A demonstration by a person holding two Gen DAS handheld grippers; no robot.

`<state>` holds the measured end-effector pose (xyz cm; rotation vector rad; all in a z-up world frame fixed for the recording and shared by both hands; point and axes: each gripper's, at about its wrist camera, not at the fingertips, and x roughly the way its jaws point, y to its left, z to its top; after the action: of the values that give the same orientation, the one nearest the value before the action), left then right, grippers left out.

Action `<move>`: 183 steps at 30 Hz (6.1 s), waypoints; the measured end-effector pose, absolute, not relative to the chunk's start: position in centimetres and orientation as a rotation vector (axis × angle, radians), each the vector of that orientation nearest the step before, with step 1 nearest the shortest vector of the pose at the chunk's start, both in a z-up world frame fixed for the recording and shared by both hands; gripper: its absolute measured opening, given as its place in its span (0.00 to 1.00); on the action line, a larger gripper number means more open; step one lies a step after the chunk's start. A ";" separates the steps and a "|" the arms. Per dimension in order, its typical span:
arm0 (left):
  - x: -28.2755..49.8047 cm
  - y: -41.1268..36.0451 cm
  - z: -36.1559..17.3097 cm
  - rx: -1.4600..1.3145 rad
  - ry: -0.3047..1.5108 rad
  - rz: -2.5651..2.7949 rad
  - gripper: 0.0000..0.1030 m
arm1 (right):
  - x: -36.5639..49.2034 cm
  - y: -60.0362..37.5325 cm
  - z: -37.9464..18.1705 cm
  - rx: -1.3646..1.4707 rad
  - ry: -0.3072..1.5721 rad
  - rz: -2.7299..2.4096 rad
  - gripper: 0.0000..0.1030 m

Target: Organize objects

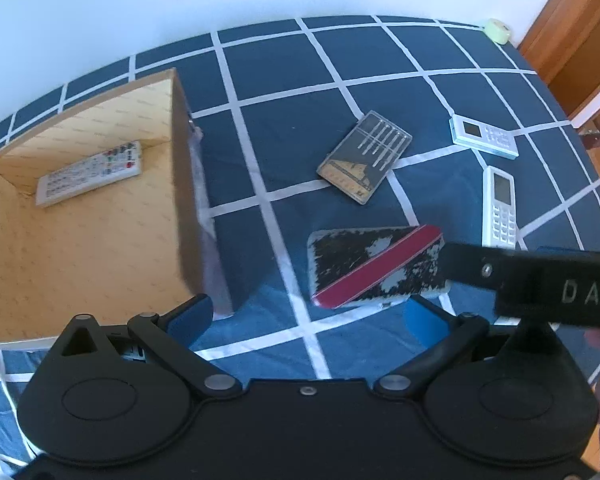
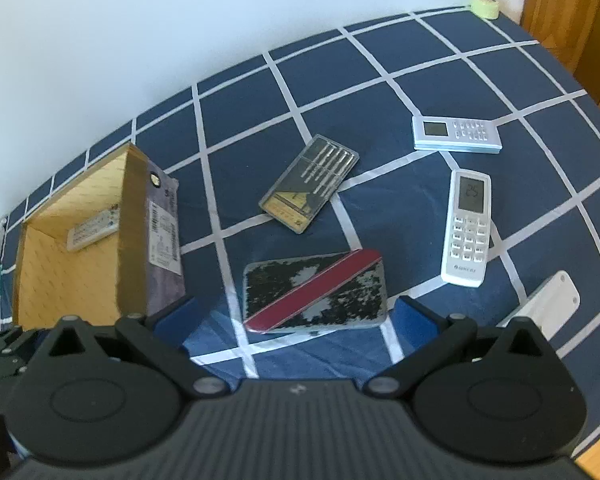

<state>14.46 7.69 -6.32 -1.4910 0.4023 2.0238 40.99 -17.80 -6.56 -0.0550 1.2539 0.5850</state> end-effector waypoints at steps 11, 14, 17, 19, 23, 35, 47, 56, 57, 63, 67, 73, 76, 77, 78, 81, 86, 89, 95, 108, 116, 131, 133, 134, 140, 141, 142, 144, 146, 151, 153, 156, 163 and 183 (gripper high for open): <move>13.0 11.4 -11.0 -1.615 0.440 1.970 1.00 | 44.8 -17.4 -11.3 -0.044 1.356 0.610 1.00; 12.5 12.2 -12.6 -1.648 0.442 1.940 1.00 | 45.5 -16.9 -12.9 -0.043 1.388 0.613 1.00; 12.0 13.0 -14.0 -1.682 0.440 1.918 1.00 | 46.0 -16.5 -14.4 -0.049 1.414 0.603 1.00; 11.7 13.4 -14.8 -1.704 0.430 1.907 1.00 | 46.5 -16.4 -15.3 -0.042 1.429 0.606 1.00; 11.1 14.2 -16.3 -1.739 0.431 1.883 1.00 | 47.1 -16.0 -17.1 -0.050 1.461 0.604 0.99; 10.3 15.2 -19.0 -1.819 0.370 1.831 0.99 | 48.2 -15.1 -19.9 -0.057 1.528 0.595 0.91; 10.1 15.3 -20.1 -1.879 0.268 1.801 0.95 | 48.4 -14.5 -20.6 -0.094 1.540 0.576 0.86; 10.4 15.7 -19.6 -1.877 0.238 1.796 0.87 | 48.2 -13.8 -20.8 -0.143 1.533 0.562 0.85; 10.3 15.5 -19.7 -1.882 0.228 1.795 0.87 | 48.3 -13.9 -20.9 -0.141 1.537 0.563 0.85; 10.4 15.4 -19.5 -1.881 0.241 1.809 0.86 | 48.8 -14.4 -20.7 -0.127 1.540 0.575 0.78; 10.2 15.6 -19.4 -1.886 0.251 1.810 0.86 | 48.4 -14.1 -20.7 -0.147 1.519 0.566 0.78; 10.5 15.7 -18.9 -1.875 0.277 1.823 0.84 | 48.1 -14.4 -20.5 -0.136 1.503 0.555 0.76; 10.8 15.7 -18.3 -1.858 0.286 1.838 0.84 | 47.9 -14.9 -20.2 -0.128 1.493 0.559 0.76; 10.9 15.6 -18.0 -1.852 0.283 1.844 0.84 | 47.8 -15.0 -20.1 -0.127 1.487 0.561 0.76; 11.0 15.5 -17.7 -1.846 0.282 1.851 0.84 | 47.7 -15.1 -19.9 -0.125 1.481 0.563 0.76; 11.3 14.6 -16.4 -1.820 0.285 1.871 0.84 | 47.3 -15.3 -19.0 -0.122 1.459 0.574 0.76; 12.0 13.8 -14.4 -1.772 0.282 1.919 0.84 | 46.3 -15.3 -16.8 -0.112 1.415 0.596 0.76; 12.5 13.8 -13.3 -1.747 0.277 1.942 0.84 | 45.4 -15.0 -15.3 -0.111 1.388 0.610 0.76; 13.1 12.1 -10.5 -1.691 0.267 2.000 0.84 | 43.3 -14.3 -12.0 -0.108 1.330 0.640 0.76; 13.2 4.0 -5.7 -1.615 0.247 2.103 0.84 | 35.9 -10.3 -7.0 -0.100 1.241 0.701 0.76; 12.1 -1.7 -4.0 -1.585 0.246 2.143 0.84 | 31.1 -6.6 -5.0 -0.091 1.210 0.722 0.76; 8.1 -10.0 -2.9 -1.570 0.197 2.222 0.84 | 24.9 1.4 -3.3 -0.108 1.178 0.780 0.76; 7.6 -10.8 -2.9 -1.574 0.181 2.233 0.84 | 24.6 2.4 -3.3 -0.115 1.177 0.786 0.76; 7.3 -11.1 -2.9 -1.576 0.175 2.235 0.84 | 24.5 2.8 -3.2 -0.120 1.177 0.789 0.76; 5.0 -12.7 -3.3 -1.593 0.138 2.251 0.84 | 24.2 5.8 -3.2 -0.149 1.178 0.807 0.76; 4.6 -12.9 -3.4 -1.595 0.134 2.253 0.84 | 24.3 6.3 -3.3 -0.155 1.178 0.810 0.76; 4.1 -13.1 -3.5 -1.598 0.128 2.254 0.84 | 24.4 6.8 -3.4 -0.159 1.179 0.813 0.76; 3.1 -13.4 -3.8 -1.605 0.120 2.256 0.84 | 24.7 7.8 -3.6 -0.169 1.181 0.818 0.76; 2.0 -13.5 -4.2 -1.615 0.111 2.253 0.84 | 25.3 8.8 -3.9 -0.178 1.186 0.822 0.76; -0.8 -13.7 -6.0 -1.656 0.093 2.236 0.84 | 27.0 11.1 -5.2 -0.206 1.212 0.821 0.76; -2.2 -13.6 -7.0 -1.683 0.089 2.223 0.84 | 27.8 12.0 -6.1 -0.215 1.228 0.820 0.76; -3.9 -13.5 -8.5 -1.719 0.087 2.211 0.84 | 29.0 13.3 -7.6 -0.225 1.256 0.819 0.76; -7.3 -12.8 -12.1 -1.799 0.094 2.169 0.84 | 31.8 15.6 -11.7 -0.231 1.326 0.808 0.76; -11.4 -11.3 -18.1 -1.883 0.070 2.098 0.84 | 35.8 17.9 -18.7 -0.219 1.410 0.760 0.76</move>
<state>-11.43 -11.27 -18.13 -1.8833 0.0701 2.0983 35.83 17.85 -18.70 -0.2188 1.4103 0.7601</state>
